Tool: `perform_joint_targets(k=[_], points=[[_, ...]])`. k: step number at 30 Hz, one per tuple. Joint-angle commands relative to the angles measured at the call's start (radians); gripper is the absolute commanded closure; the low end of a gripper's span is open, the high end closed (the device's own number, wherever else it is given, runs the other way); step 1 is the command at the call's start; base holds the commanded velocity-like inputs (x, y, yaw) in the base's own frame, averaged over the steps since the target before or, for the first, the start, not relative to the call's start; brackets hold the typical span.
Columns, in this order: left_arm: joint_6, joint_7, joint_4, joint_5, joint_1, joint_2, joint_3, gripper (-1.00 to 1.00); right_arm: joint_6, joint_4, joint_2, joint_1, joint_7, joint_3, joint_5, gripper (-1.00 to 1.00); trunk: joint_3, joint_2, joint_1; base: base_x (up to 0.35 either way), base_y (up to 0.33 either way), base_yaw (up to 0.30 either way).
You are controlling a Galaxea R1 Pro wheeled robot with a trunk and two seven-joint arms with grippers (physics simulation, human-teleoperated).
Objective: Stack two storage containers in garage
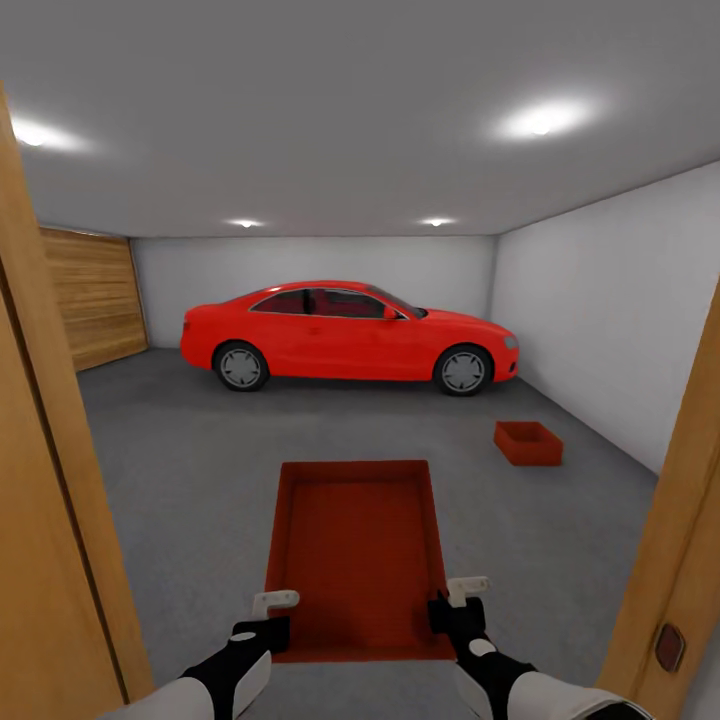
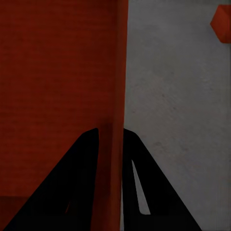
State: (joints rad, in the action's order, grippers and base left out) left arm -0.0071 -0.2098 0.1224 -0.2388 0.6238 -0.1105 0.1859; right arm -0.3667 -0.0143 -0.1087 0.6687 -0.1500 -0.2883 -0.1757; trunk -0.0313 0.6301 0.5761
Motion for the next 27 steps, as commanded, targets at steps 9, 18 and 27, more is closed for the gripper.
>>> perform_joint_targets(k=[9, 18, 27], points=[[0.002, 0.000, 0.008, -0.021, 0.000, -0.001, 0.021, 1.00, 0.000, -0.003, -0.002, 0.000, 0.003, -0.085, -0.087, 1.00, 0.000, 0.001, 0.000, 0.000, -0.027, 0.000], [0.001, -0.001, 0.008, -0.037, 0.000, -0.001, 0.036, 1.00, 0.000, -0.003, -0.002, 0.000, 0.003, -0.148, -0.148, 1.00, 0.000, 0.001, 0.000, 0.001, -0.094, 0.000], [0.002, 0.001, 0.008, 0.003, 0.000, -0.001, -0.011, 1.00, 0.000, -0.003, -0.002, 0.000, 0.003, 0.037, 0.009, 1.00, 0.000, 0.001, 0.000, 0.252, 0.000, 0.000]])
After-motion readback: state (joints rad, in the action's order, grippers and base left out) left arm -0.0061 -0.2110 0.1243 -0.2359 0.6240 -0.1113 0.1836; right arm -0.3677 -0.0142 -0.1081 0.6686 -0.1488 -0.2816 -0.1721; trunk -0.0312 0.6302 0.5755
